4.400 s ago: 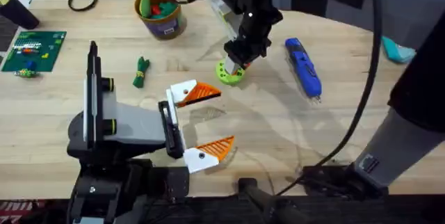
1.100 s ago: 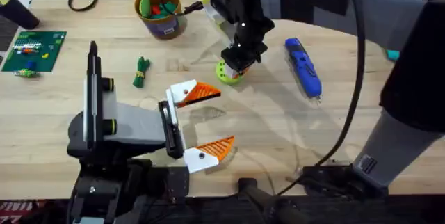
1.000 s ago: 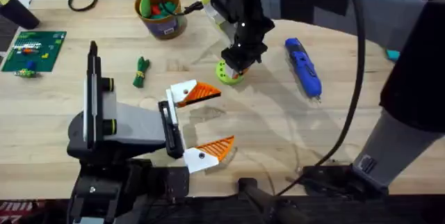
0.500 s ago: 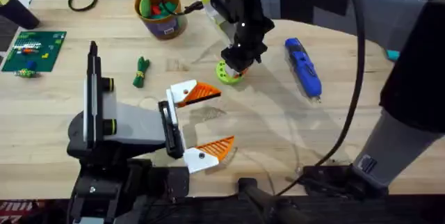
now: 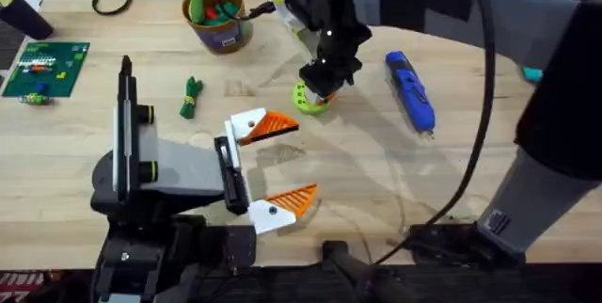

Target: Pick up the gripper from the table and insert it into the empty holder that is missing its gripper. Then pick up a screw, insert it into the mounting hole, and use the screwdriver to tighten it. Finally, clean up the table by picking up the vegetable and placing it into the bucket.

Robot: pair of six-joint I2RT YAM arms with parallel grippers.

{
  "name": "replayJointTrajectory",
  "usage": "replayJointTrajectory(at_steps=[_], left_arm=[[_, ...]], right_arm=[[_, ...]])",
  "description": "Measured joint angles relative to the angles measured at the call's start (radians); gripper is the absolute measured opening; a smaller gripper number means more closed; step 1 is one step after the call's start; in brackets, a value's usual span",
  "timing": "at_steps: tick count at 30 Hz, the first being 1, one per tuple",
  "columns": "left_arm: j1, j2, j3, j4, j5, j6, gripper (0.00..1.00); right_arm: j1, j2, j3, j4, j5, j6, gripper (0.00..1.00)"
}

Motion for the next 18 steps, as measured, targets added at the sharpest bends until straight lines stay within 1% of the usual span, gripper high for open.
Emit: replayJointTrajectory(at_steps=[4,6,12,18], left_arm=[[0.000,0.000,0.000,0.000,0.000,0.000,0.986],[0.000,0.000,0.000,0.000,0.000,0.000,0.986],[0.000,0.000,0.000,0.000,0.000,0.000,0.986],[0.000,0.000,0.000,0.000,0.000,0.000,0.986]], right_arm=[[0.000,-0.034,0.012,-0.050,0.001,0.000,0.004],[0.000,-0.057,0.047,-0.097,0.007,0.000,0.004],[0.000,-0.104,0.226,-0.235,0.039,0.000,0.004],[0.000,-0.114,0.423,-0.351,0.051,-0.007,0.003]])
